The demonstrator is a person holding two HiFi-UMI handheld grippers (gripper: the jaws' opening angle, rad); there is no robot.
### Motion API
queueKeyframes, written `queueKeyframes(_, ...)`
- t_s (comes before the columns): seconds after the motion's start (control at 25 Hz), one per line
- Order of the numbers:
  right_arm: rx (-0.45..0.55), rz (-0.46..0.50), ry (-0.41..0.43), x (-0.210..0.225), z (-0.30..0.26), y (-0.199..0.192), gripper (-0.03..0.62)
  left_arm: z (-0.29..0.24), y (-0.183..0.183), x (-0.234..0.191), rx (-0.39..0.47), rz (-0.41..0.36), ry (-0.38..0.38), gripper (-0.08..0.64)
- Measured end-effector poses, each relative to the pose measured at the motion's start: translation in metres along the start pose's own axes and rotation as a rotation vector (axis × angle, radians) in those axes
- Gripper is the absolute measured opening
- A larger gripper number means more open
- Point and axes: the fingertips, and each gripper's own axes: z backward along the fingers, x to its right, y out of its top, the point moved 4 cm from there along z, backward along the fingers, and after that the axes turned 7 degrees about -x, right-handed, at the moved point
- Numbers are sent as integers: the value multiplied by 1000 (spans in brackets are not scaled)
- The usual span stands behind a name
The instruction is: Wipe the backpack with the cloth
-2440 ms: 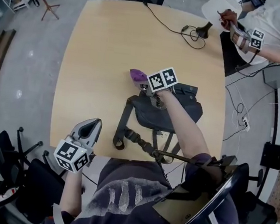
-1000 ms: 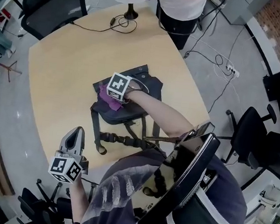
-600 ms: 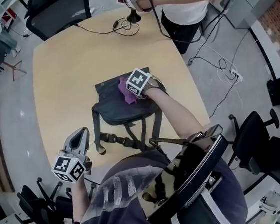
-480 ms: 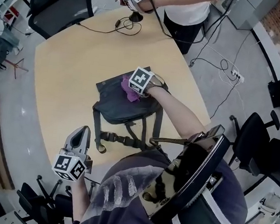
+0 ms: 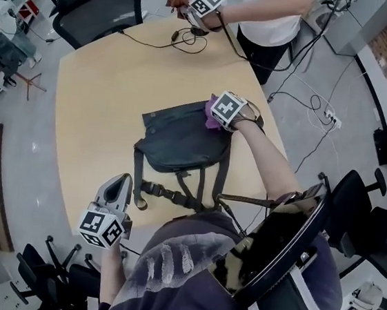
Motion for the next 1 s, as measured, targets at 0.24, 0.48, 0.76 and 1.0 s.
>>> queueKeyframes(0.24, 36, 44, -191, 36, 42, -13, 32, -2, 0, 6, 6, -9, -16, 6)
queueKeyframes(0.48, 99, 2, -249, 39, 62, -32, 32, -8, -5, 7, -2, -8, -35, 6)
queueKeyframes(0.76, 162, -26, -19, -50, 28, -31, 32, -10, 4, 13, 4, -30, -44, 6)
queueKeyframes(1.0, 270, 151, 95, -133, 42, 4, 32, -5, -2, 17, 10, -12, -13, 6)
